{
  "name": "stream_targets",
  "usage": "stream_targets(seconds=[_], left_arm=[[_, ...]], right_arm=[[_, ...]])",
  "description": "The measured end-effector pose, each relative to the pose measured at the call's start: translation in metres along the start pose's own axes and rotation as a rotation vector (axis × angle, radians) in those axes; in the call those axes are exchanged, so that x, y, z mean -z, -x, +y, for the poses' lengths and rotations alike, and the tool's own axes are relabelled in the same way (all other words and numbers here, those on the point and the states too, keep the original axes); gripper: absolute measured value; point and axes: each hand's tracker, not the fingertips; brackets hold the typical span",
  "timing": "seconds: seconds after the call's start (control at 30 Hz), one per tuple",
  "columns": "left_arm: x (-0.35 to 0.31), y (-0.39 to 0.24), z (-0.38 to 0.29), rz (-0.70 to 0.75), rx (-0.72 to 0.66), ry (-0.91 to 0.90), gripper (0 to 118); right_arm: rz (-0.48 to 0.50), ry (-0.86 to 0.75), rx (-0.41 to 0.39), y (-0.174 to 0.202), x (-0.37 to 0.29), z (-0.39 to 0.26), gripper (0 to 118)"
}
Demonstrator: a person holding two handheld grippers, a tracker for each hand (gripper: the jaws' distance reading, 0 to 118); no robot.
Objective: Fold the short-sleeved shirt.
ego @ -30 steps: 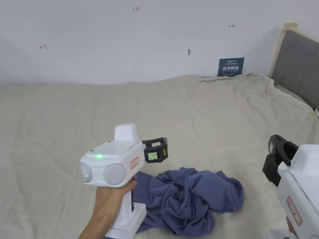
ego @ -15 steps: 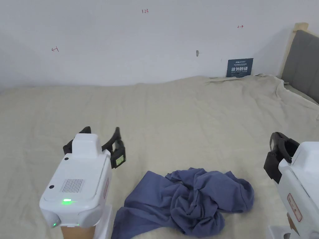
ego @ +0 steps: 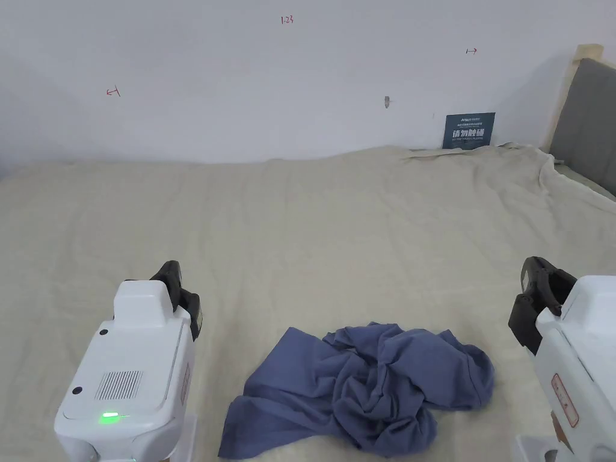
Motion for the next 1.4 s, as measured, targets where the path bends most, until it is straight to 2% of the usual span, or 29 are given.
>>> stream_targets(seconds=[0.3, 0.4, 0.5, 0.73, 0.93, 1.0, 1.03, 1.07, 1.1, 1.13, 1.17, 1.3, 1.33, 1.4], left_arm=[[-0.002, -0.001, -0.004, -0.007, 0.005, 0.015, 0], [0.007, -0.004, -0.008, -0.057, 0.002, 0.147, 0], [0.019, -0.003, -0.020, -0.097, -0.063, 0.322, 0], [0.045, -0.009, -0.075, -0.149, -0.144, 0.700, 0], [0.046, -0.018, -0.111, -0.156, -0.174, 0.929, 3], [0.049, -0.020, -0.122, -0.158, -0.172, 1.004, 18], [0.049, -0.021, -0.127, -0.161, -0.179, 0.991, 34], [0.049, -0.022, -0.132, -0.162, -0.179, 1.016, 65], [0.051, -0.022, -0.137, -0.156, -0.181, 1.031, 82], [0.051, -0.024, -0.140, -0.155, -0.177, 1.043, 93], [0.051, -0.026, -0.142, -0.159, -0.172, 1.045, 96], [0.053, -0.035, -0.148, -0.154, -0.151, 1.065, 95], [0.054, -0.037, -0.150, -0.155, -0.148, 1.070, 91], [0.058, -0.037, -0.158, -0.160, -0.150, 1.071, 61]], right_arm=[[0.003, 0.002, -0.002, -0.001, 0.002, -0.002, 0], [0.005, 0.005, -0.002, 0.000, 0.002, -0.003, 0], [0.010, 0.010, -0.001, -0.001, 0.004, -0.005, 0], [0.016, 0.022, -0.004, -0.002, 0.007, -0.010, 0], [0.018, 0.039, -0.001, -0.002, 0.010, -0.017, 0], [0.018, 0.046, -0.002, -0.002, 0.011, -0.019, 0], [0.019, 0.051, -0.001, -0.001, 0.010, -0.018, 0], [0.020, 0.054, 0.001, 0.000, 0.010, -0.019, 0], [0.021, 0.056, 0.002, 0.001, 0.010, -0.020, 0], [0.022, 0.059, 0.001, 0.001, 0.011, -0.020, 0], [0.023, 0.061, 0.000, 0.001, 0.011, -0.021, 0], [0.026, 0.072, -0.001, 0.002, 0.013, -0.024, 0], [0.026, 0.074, -0.001, 0.002, 0.014, -0.025, 0], [0.026, 0.080, -0.002, 0.002, 0.015, -0.026, 0]])
